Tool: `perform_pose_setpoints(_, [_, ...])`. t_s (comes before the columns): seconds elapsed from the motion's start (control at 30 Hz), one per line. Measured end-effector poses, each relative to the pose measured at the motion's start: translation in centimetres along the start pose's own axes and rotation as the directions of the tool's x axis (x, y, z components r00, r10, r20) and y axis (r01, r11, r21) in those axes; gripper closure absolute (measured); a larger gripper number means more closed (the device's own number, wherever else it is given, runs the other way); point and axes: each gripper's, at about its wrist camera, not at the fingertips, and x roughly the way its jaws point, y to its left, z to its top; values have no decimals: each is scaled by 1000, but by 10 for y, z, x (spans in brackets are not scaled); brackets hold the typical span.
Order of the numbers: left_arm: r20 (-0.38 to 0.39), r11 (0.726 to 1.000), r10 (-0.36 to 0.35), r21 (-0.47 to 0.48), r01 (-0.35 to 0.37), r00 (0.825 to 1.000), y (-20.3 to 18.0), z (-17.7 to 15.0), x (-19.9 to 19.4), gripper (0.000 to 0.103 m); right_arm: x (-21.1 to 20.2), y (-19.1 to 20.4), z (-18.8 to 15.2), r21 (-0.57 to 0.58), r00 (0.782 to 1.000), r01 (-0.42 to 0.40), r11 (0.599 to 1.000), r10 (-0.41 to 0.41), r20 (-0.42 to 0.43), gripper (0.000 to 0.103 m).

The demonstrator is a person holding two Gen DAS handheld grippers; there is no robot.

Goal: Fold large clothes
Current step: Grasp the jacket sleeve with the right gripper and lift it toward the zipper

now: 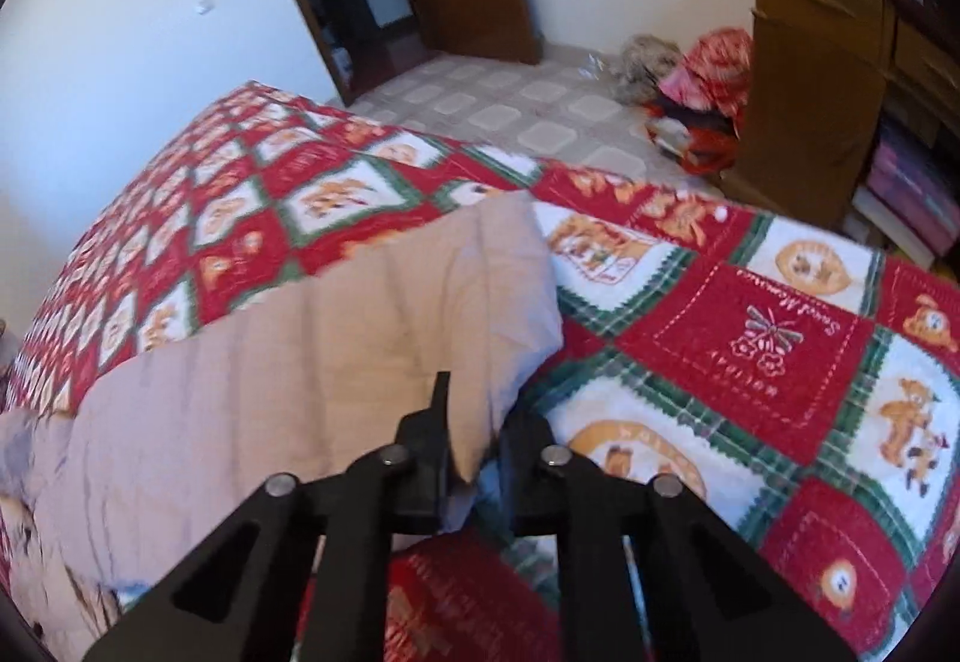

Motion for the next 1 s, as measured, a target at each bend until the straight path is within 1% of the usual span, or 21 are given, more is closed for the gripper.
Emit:
perform_pose_setpoints(0.07, [9,1000,16,0,-16,1000,3,3,-6,1,-18,16,-4,-65,999,-7,998,10,46,90])
perform_pose_setpoints(0.13, [24,1000,25,-7,-24,999,8,6,-12,1,-40,33,-10,-124,996,-31,992,41,84,90])
perform_pose_setpoints(0.2, [39,1000,18,-21,-18,999,16,11,-19,1,-63,54,-18,-178,990,-61,982,82,114,90])
perform_pose_setpoints(0.23, [46,1000,16,-28,-14,999,21,13,-23,1,-79,67,-24,-212,985,-80,974,109,132,90])
perform_pose_setpoints(0.33, [62,999,12,-38,-10,998,31,14,-33,1,-110,100,-36,-279,971,-124,952,174,165,90])
perform_pose_setpoints(0.43, [72,999,4,-50,0,997,41,11,-42,1,-131,130,-46,-324,956,-163,932,230,180,90])
perform_pose_setpoints(0.5, [80,999,3,-54,1,997,46,9,-45,1,-146,152,-55,-355,944,-197,914,275,182,90])
perform_pose_setpoints(0.6, [88,998,3,-68,3,996,56,4,-48,1,-163,186,-71,-427,930,-211,879,315,189,90])
perform_pose_setpoints(0.7, [89,997,7,-77,0,996,63,0,-47,1,-172,216,-89,-479,917,-242,844,360,171,90])
perform_pose_setpoints(0.77, [85,998,11,-68,-6,996,64,-3,-46,1,-172,236,-103,-511,910,-260,819,385,154,90])
perform_pose_setpoints(0.83, [87,998,-4,-57,9,996,65,-5,-46,1,-172,253,-117,-536,904,-280,797,406,132,90])
perform_pose_setpoints(0.9, [101,999,20,-43,-16,995,65,-7,-48,1,-167,274,-135,-562,900,-299,771,424,104,91])
perform_pose_setpoints(1.0, [99,999,-10,-36,13,995,66,-10,-46,1,-158,301,-159,-586,896,-325,742,440,61,91])
